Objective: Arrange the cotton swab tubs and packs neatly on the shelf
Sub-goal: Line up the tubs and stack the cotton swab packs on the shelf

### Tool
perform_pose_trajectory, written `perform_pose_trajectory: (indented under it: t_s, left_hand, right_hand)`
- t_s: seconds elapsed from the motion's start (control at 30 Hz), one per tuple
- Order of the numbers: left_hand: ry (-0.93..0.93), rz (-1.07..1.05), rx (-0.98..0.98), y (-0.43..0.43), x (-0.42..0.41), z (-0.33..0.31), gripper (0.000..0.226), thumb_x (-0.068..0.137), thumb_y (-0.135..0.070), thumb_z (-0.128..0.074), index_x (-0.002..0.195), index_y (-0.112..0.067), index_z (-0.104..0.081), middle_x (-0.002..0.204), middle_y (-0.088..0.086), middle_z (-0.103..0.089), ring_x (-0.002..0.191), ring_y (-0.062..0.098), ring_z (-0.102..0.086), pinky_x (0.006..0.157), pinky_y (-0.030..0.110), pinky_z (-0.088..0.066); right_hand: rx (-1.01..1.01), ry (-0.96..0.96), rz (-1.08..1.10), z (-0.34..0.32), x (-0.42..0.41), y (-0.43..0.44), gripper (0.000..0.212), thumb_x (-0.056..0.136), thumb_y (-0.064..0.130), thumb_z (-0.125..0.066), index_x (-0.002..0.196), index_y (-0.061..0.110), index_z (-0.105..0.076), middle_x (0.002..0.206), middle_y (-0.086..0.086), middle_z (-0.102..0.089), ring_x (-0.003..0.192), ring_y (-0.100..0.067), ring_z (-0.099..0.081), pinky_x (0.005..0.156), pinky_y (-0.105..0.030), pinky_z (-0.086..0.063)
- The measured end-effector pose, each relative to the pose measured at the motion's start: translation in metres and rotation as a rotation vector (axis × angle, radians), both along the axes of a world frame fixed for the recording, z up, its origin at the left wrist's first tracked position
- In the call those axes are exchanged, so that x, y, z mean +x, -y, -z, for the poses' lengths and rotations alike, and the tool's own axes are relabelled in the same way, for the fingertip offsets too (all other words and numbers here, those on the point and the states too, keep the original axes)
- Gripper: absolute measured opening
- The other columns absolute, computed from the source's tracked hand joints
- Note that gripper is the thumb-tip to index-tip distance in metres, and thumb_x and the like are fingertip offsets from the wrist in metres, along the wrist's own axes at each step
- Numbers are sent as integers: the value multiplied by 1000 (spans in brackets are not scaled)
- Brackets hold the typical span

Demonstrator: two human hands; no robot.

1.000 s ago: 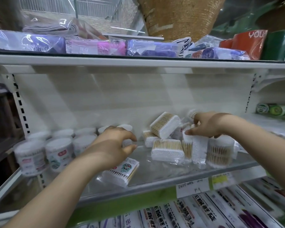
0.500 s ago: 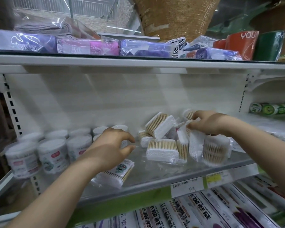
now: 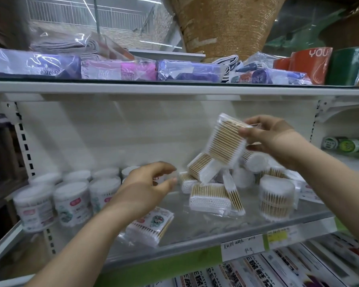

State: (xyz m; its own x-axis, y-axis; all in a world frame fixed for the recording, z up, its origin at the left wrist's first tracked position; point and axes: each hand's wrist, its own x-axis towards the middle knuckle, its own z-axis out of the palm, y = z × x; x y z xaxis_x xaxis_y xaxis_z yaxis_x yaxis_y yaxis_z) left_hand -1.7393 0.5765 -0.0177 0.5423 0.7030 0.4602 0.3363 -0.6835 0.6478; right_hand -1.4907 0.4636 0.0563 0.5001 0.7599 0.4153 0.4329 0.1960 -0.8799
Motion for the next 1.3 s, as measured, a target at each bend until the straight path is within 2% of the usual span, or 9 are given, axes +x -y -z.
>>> perform_pose_trajectory:
  t_s: [0.07, 0.2, 0.27, 0.47, 0.63, 0.83, 1.0, 1.17, 1.3]
  left_hand:
    - [177, 34, -173, -1, 0, -3, 15, 82, -39, -66, 95, -45, -61, 98, -21, -67, 90, 3, -64, 79, 25, -53]
    - [414, 52, -391, -1, -7, -9, 34, 79, -41, -70, 110, -33, -61, 91, -12, -73, 85, 14, -71, 84, 41, -57]
    - [444, 40, -419, 1, -11, -8, 40, 82, -37, -67, 118, -23, -59, 94, -10, -72, 87, 11, -70, 80, 33, -57]
    - [517, -1, -481, 7, -30, -4, 19, 85, -29, -64, 102, -22, -66, 94, -5, -75, 83, 10, -72, 72, 22, -57]
    - [555, -8, -499, 12, -43, 8, 12, 82, -22, -67, 94, -19, -68, 88, -3, -76, 84, 15, -72, 77, 27, -58]
    - [554, 27, -509, 17, -42, 11, 38, 67, -32, -69, 102, -17, -67, 92, -3, -76, 86, 16, -72, 78, 31, -57]
    - [476, 70, -494, 24, -28, 10, 22, 78, -31, -66, 100, -28, -65, 92, -15, -74, 85, 6, -71, 78, 25, -55]
    - [396, 107, -518, 25, -7, 9, 19, 84, -22, -67, 101, -27, -67, 99, -9, -74, 94, 9, -70, 84, 29, -55]
    - [353, 142, -514, 28, 10, 7, 17, 83, -19, -67, 98, -27, -67, 99, -8, -74, 94, 9, -70, 83, 28, -55]
  right_hand:
    - [30, -199, -179, 7, -14, -6, 17, 83, 8, -65, 99, 10, -60, 91, -11, -62, 77, -22, -59, 68, -26, -57]
    - [63, -518, -425, 28, -50, -21, 37, 71, 11, -64, 107, 4, -58, 100, -18, -67, 90, -28, -64, 79, -33, -58]
    - [92, -662, -522, 42, -72, -29, 39, 70, 8, -62, 108, 3, -57, 95, -17, -70, 84, -27, -67, 76, -34, -59]
    - [105, -920, -678, 80, -119, -42, 34, 75, 4, -60, 109, 4, -59, 104, -18, -71, 87, -24, -71, 74, -33, -59]
    - [54, -811, -601, 92, -130, -36, 43, 73, 11, -63, 115, 6, -58, 107, -14, -71, 95, -26, -70, 76, -35, -54]
    - [19, -693, -490, 91, -128, -30, 34, 84, 8, -61, 119, 9, -58, 107, -10, -72, 94, -22, -69, 73, -31, -53]
    - [94, -554, -435, 78, -110, -18, 27, 84, 5, -61, 111, 11, -59, 104, -8, -72, 88, -17, -69, 79, -28, -57]
    - [187, -337, -251, 58, -74, 0, 25, 83, -2, -63, 101, 16, -59, 96, -2, -70, 80, -8, -68, 73, -21, -57]
    - [242, 84, 66, 36, -27, 11, 30, 80, 3, -70, 94, 26, -57, 93, 8, -64, 60, 8, -57, 64, -9, -48]
